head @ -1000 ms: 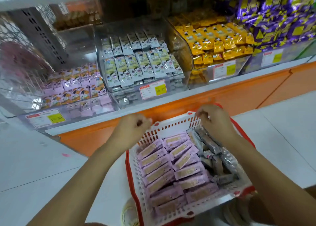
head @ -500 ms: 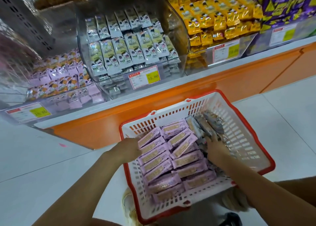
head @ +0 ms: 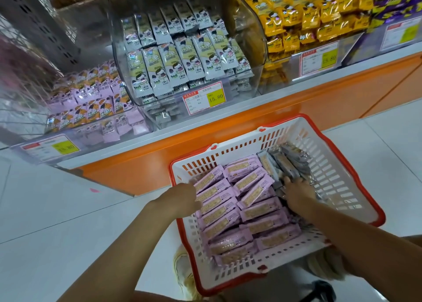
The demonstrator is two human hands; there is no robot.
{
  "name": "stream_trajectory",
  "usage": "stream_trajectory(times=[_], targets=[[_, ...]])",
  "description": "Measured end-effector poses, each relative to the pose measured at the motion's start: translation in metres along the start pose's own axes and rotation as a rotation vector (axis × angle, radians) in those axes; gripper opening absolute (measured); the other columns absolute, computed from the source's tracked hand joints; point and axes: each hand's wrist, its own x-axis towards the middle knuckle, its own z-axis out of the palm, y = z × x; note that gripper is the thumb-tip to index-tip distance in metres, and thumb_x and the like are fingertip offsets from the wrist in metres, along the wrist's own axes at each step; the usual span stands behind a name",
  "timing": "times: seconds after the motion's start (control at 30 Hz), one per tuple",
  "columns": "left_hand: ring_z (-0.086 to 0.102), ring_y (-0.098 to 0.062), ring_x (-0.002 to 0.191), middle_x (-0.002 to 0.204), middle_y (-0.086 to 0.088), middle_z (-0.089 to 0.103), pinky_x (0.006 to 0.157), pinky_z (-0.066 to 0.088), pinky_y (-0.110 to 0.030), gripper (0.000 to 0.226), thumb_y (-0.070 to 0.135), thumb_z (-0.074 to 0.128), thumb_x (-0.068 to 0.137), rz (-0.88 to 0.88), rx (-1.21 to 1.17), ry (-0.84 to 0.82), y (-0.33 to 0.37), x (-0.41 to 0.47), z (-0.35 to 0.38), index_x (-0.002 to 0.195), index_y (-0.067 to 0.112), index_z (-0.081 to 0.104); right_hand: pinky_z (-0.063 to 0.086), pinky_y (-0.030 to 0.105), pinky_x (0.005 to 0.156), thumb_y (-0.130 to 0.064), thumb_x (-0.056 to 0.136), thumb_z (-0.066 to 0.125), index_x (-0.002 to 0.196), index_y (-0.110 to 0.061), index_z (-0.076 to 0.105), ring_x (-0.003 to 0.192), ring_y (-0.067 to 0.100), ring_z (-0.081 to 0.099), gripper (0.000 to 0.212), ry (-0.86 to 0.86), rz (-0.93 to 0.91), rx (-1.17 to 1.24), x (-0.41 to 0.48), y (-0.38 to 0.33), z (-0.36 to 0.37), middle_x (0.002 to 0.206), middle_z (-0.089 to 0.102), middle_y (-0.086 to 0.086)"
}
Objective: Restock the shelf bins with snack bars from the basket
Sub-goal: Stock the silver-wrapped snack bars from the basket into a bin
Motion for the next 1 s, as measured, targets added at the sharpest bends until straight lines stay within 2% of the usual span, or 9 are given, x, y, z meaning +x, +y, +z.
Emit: stream_trajectory(times=[0.1,0.17,0.3,0.37,0.47,0.53,0.67,0.8,1.0], targets=[[0.048,-0.007,0.06,0.07,-0.002,0.052,0.052,0.032,-0.017,0.037,0.027,0.05,0.097,-0.011,-0.04,0.016,-0.002,-0.002,0.0,0.125,0.002,0.052,0.047,0.034,0.092,-0.012,0.098,0.039,0.149,-0.013,0.014,0.124,0.032,0.049,0.057,-0.031,0.006,0.046,-0.01,-0.003,0.01,0.145,0.028,0.024],[0.045,-0.007,0.059,0.084,-0.011,0.061,0.05,0.031,-0.016,0.039,0.026,0.05,0.097,-0.017,-0.052,0.014,-0.001,-0.004,-0.001,0.126,0.001,0.051,0.049,0.033,0.091,-0.01,0.098,0.038,0.149,-0.01,0.012,0.123,0.031,0.051,0.058,-0.009,0.001,0.076,-0.014,-0.003,0.017,0.143,0.031,0.025],[0.062,-0.028,0.094,0.112,-0.021,0.061,0.057,0.042,-0.022,0.041,0.024,0.05,0.098,-0.008,-0.074,-0.011,0.006,-0.011,-0.006,0.129,-0.003,0.049,0.05,0.037,0.076,0.0,0.093,0.041,0.143,-0.01,0.027,0.104,0.032,0.062,0.053,0.035,0.013,0.296,-0.011,0.008,0.019,0.119,0.059,0.019],[0.062,-0.03,0.093,0.114,-0.023,0.06,0.061,0.047,-0.027,0.042,0.024,0.05,0.098,-0.004,-0.076,-0.029,0.008,-0.014,-0.008,0.13,-0.003,0.048,0.046,0.036,0.066,0.003,0.091,0.041,0.139,-0.011,0.033,0.096,0.033,0.062,0.05,0.046,0.04,0.417,-0.013,0.011,0.016,0.113,0.059,0.02],[0.055,-0.016,0.069,0.083,-0.01,0.06,0.052,0.035,-0.019,0.025,0.029,0.052,0.096,0.003,-0.103,-0.041,0.008,-0.014,-0.009,0.109,0.009,0.06,0.037,0.027,0.05,0.003,0.089,0.044,0.139,-0.015,0.035,0.074,0.025,0.057,0.054,0.079,0.053,0.526,-0.019,0.014,0.006,0.091,0.059,0.011],[0.047,-0.012,0.06,0.071,-0.002,0.051,0.059,0.039,-0.023,0.022,0.03,0.054,0.093,0.014,-0.171,-0.016,0.012,-0.013,-0.008,0.082,0.012,0.058,0.039,0.026,0.051,-0.004,0.088,0.051,0.136,-0.015,0.04,0.073,0.023,0.056,0.05,0.113,0.031,0.554,-0.028,0.018,-0.008,0.091,0.061,0.008],[0.046,-0.017,0.069,0.076,-0.007,0.048,0.073,0.043,-0.031,0.028,0.034,0.055,0.091,0.126,-0.431,0.049,0.024,-0.013,-0.01,0.072,0.013,0.059,0.042,0.026,0.062,-0.016,0.087,0.063,0.129,-0.017,0.048,0.082,0.022,0.058,0.045,0.272,-0.095,0.637,-0.059,0.029,-0.05,0.106,0.063,0.008],[0.063,-0.013,0.081,0.097,-0.008,0.069,0.078,0.05,-0.022,0.024,0.037,0.058,0.092,0.139,-0.897,0.045,0.041,-0.023,-0.021,0.095,0.015,0.067,0.042,0.023,0.068,-0.01,0.088,0.059,0.136,-0.03,0.043,0.08,0.014,0.052,0.055,0.44,-0.345,0.692,-0.1,0.023,-0.106,0.118,0.052,0.005],[0.068,-0.018,0.095,0.099,-0.009,0.072,0.092,0.051,-0.03,0.046,0.046,0.059,0.086,0.101,-1.529,-0.032,0.049,-0.038,-0.039,0.106,0.005,0.064,0.046,0.029,0.063,-0.021,0.091,0.057,0.135,-0.039,0.037,0.072,0.012,0.047,0.051,0.567,-0.825,0.324,-0.163,-0.004,-0.163,0.112,0.045,-0.004]])
